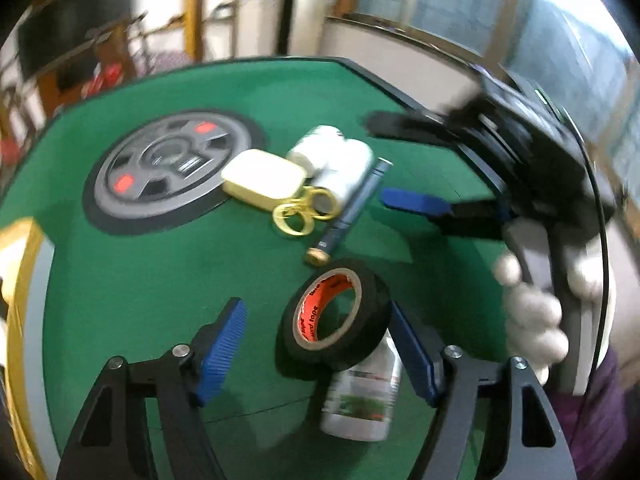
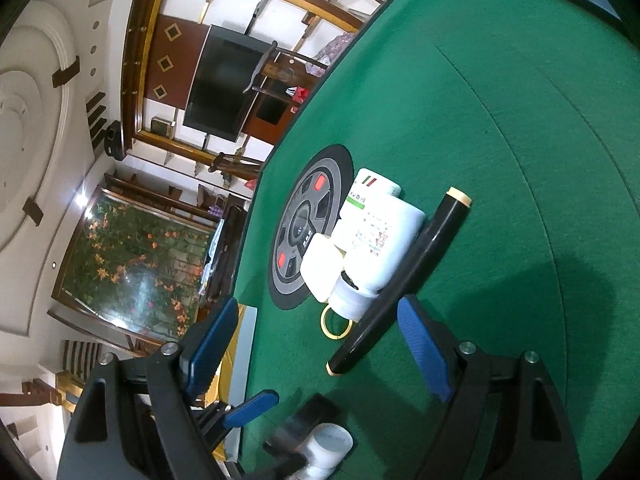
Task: Organize rigid objects
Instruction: 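Grasp the black electrical tape roll with the left tool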
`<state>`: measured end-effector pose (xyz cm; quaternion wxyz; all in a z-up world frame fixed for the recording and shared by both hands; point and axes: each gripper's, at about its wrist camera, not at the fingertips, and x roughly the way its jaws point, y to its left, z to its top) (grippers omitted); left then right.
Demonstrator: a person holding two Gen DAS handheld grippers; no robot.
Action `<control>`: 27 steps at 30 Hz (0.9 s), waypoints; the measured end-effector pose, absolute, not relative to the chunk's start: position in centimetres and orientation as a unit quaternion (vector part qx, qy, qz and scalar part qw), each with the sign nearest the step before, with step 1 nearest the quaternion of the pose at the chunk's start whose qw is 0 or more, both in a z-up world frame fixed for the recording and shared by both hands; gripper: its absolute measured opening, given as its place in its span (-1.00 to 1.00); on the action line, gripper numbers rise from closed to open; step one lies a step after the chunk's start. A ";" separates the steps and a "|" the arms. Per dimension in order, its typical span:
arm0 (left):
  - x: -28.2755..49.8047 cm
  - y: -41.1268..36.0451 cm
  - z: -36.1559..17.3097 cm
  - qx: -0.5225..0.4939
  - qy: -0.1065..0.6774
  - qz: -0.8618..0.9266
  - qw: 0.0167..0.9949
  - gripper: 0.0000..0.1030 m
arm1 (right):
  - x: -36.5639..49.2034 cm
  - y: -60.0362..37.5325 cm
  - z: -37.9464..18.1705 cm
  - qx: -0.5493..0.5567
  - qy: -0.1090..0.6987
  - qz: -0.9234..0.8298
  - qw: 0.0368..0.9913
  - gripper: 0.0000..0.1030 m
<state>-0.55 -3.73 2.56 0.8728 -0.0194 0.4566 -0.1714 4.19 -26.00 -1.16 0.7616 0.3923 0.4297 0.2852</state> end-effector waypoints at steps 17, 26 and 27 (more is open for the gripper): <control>0.0 4.6 1.3 -0.089 0.482 -0.090 0.867 0.52 | 4.0 -25.8 -1.2 0.380 0.433 0.279 0.768 0.57; 0.2 5.0 1.8 -0.062 0.474 -0.083 0.875 0.53 | 4.3 -24.8 -0.9 0.351 0.443 0.267 0.781 0.58; 0.3 4.7 1.7 -0.056 0.473 -0.085 0.875 0.54 | 4.4 -24.7 -0.9 0.350 0.443 0.267 0.781 0.58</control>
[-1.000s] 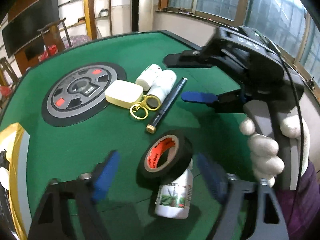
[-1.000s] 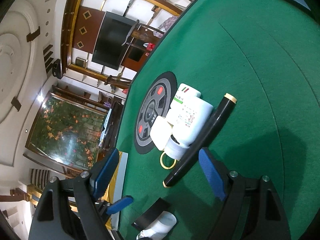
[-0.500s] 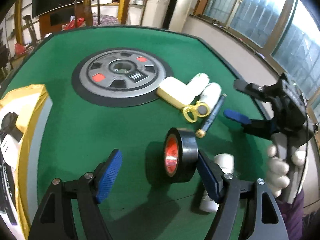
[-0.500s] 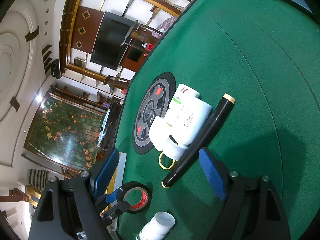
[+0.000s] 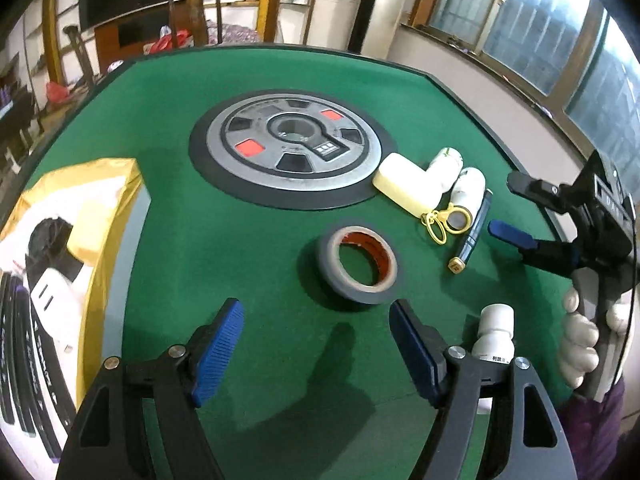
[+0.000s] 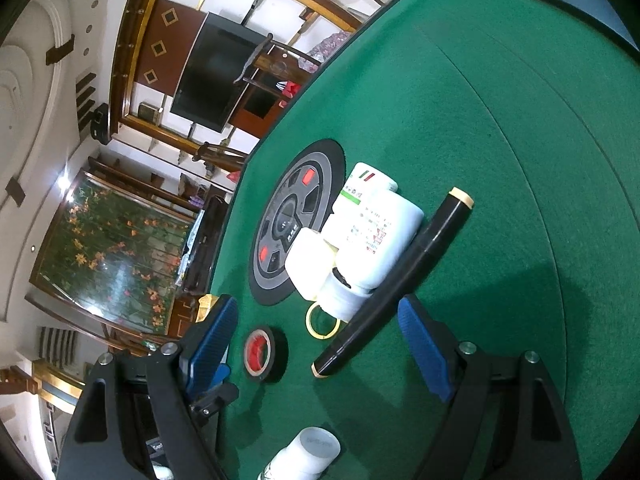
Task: Organize rigid objects
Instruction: 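Grasp the black electrical tape roll with the left tool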
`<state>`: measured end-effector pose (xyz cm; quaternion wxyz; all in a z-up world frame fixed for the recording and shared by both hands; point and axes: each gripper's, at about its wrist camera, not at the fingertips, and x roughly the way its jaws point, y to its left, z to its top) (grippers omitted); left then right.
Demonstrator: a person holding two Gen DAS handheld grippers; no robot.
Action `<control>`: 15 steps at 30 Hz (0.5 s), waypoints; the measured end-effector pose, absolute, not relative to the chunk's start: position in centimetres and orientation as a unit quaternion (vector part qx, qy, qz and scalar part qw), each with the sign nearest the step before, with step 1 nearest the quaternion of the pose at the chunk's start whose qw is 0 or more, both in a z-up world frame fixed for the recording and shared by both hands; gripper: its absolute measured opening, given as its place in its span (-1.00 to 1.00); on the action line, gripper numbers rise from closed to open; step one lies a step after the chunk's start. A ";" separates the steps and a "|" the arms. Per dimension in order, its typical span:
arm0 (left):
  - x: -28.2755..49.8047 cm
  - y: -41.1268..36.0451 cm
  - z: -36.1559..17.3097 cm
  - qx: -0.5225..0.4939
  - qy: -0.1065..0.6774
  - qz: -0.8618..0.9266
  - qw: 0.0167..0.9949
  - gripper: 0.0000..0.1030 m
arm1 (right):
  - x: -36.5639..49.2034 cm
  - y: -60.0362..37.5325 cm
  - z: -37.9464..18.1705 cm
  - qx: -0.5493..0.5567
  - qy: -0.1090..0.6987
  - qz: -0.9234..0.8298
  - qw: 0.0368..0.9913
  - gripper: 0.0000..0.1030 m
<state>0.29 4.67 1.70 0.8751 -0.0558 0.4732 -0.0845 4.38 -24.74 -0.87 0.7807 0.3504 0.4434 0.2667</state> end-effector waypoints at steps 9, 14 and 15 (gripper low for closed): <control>2.9 4.3 1.1 -0.077 0.466 -0.044 0.880 0.55 | 4.4 -24.6 -0.8 0.343 0.446 0.263 0.783 0.58; 4.0 4.9 0.5 -0.059 0.455 -0.015 0.888 0.33 | 4.5 -24.4 -0.7 0.329 0.450 0.258 0.789 0.58; 4.2 4.8 0.0 -0.051 0.462 -0.020 0.885 0.03 | 4.4 -24.3 -0.6 0.326 0.451 0.257 0.790 0.58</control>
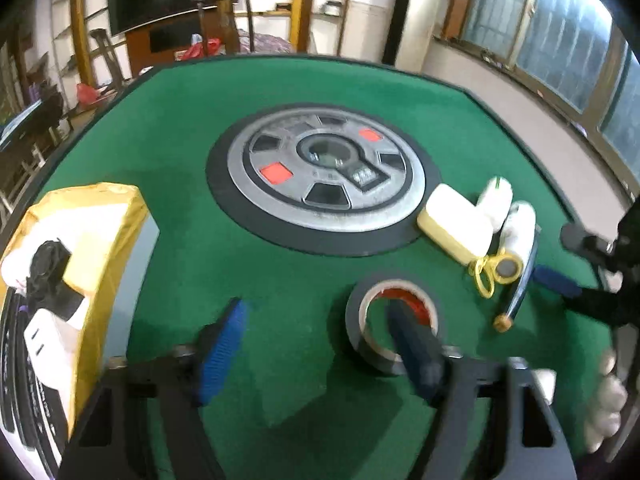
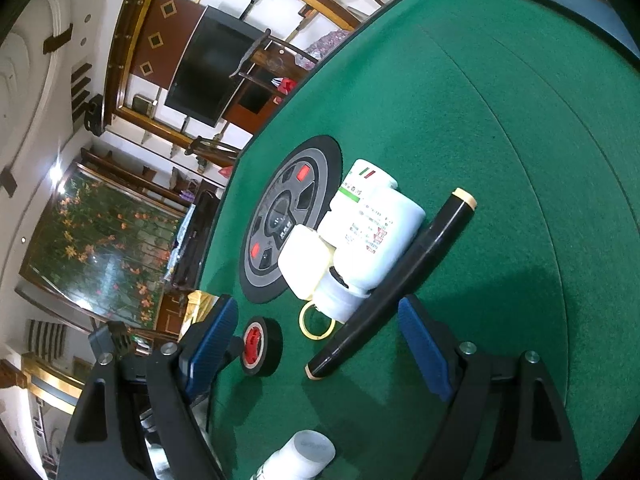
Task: Organize rigid objects
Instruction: 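Grasp the black electrical tape roll with the left tool, then grasp the white bottle with the right tool while the left tool holds the tape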
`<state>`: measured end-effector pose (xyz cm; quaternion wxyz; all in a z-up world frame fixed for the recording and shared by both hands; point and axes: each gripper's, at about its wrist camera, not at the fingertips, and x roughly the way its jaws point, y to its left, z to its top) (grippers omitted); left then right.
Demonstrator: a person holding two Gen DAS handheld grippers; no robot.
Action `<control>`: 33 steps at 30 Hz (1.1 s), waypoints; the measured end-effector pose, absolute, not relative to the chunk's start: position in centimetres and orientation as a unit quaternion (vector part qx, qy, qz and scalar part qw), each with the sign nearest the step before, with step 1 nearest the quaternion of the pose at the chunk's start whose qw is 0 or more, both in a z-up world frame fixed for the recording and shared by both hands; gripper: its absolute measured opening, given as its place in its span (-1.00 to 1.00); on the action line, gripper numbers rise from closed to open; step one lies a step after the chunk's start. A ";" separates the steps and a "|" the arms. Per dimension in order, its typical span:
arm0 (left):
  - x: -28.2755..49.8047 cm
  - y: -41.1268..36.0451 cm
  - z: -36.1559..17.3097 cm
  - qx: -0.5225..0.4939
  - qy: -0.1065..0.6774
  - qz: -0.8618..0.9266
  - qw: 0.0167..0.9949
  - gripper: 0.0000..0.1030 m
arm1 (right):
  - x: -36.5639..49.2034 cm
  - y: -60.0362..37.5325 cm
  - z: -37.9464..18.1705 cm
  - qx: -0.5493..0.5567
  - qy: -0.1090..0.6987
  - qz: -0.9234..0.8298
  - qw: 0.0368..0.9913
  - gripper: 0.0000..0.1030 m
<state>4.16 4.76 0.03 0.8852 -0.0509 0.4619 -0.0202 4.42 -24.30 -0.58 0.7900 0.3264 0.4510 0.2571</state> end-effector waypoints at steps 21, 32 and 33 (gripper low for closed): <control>2.0 3.0 1.2 -0.037 0.444 -0.084 0.891 -0.73 | 4.5 -23.7 -0.3 0.295 0.454 0.249 0.803 0.58; -8.0 9.7 7.1 -0.091 0.366 -0.073 0.923 -0.73 | 3.7 -23.6 -0.2 0.251 0.430 0.252 0.830 0.58; -8.9 10.5 7.5 -0.097 0.358 -0.070 0.926 -0.73 | 3.5 -23.6 -0.1 0.245 0.428 0.241 0.836 0.58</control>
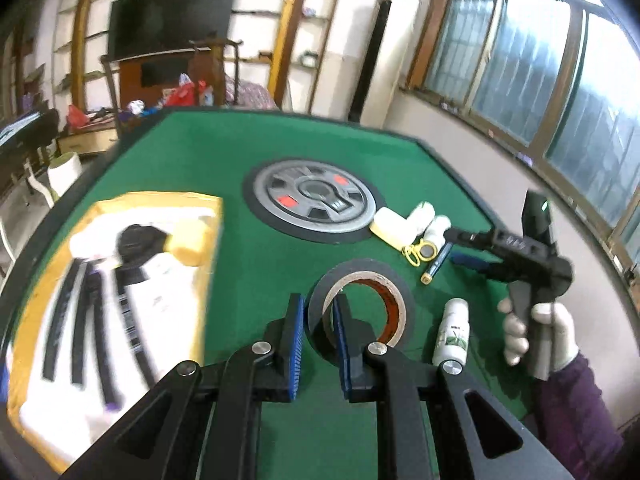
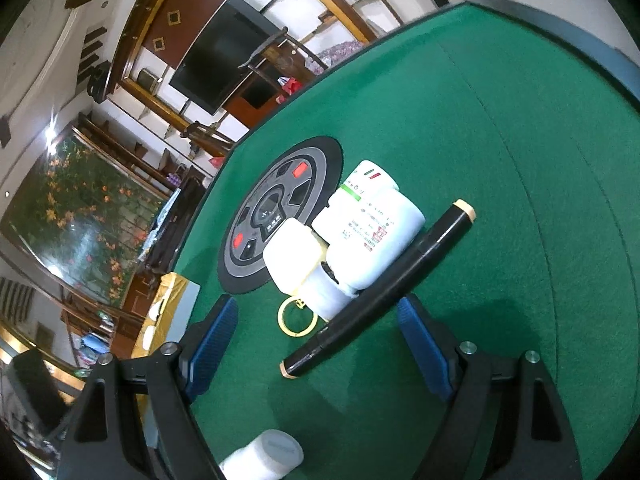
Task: Organize rigid objects
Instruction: 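Grasp the white bottle with the right tool while the left tool holds the tape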
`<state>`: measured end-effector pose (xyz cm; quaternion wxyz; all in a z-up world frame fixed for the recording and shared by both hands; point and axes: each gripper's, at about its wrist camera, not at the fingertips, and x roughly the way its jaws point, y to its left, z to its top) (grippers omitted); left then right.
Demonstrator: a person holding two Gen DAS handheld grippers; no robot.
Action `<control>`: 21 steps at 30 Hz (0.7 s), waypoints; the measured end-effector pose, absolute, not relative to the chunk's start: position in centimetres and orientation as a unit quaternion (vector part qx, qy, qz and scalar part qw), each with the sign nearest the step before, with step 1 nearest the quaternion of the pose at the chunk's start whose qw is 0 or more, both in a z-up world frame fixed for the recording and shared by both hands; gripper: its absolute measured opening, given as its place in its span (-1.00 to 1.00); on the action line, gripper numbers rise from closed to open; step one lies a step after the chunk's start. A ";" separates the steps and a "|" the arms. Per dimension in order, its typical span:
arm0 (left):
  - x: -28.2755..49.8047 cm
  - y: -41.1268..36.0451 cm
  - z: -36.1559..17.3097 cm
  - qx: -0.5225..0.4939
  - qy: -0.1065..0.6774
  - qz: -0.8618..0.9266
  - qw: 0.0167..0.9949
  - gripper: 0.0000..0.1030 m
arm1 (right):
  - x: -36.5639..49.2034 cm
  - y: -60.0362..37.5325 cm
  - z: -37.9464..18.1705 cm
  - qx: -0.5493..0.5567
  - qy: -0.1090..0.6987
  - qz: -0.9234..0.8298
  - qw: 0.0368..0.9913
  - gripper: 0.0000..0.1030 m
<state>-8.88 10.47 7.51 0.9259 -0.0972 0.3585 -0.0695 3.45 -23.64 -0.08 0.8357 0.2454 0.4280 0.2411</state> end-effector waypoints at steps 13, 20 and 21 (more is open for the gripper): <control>-12.7 18.8 5.7 -0.161 0.340 -0.050 0.925 -0.73 | -6.9 -18.1 3.6 0.162 0.457 0.170 0.858 0.53; -15.4 22.7 6.2 -0.172 0.322 -0.011 0.931 -0.73 | -7.2 -14.1 1.8 0.110 0.482 0.137 0.858 0.47; -15.7 23.4 6.1 -0.176 0.320 -0.004 0.931 -0.73 | -7.2 -13.6 1.5 0.103 0.485 0.132 0.858 0.47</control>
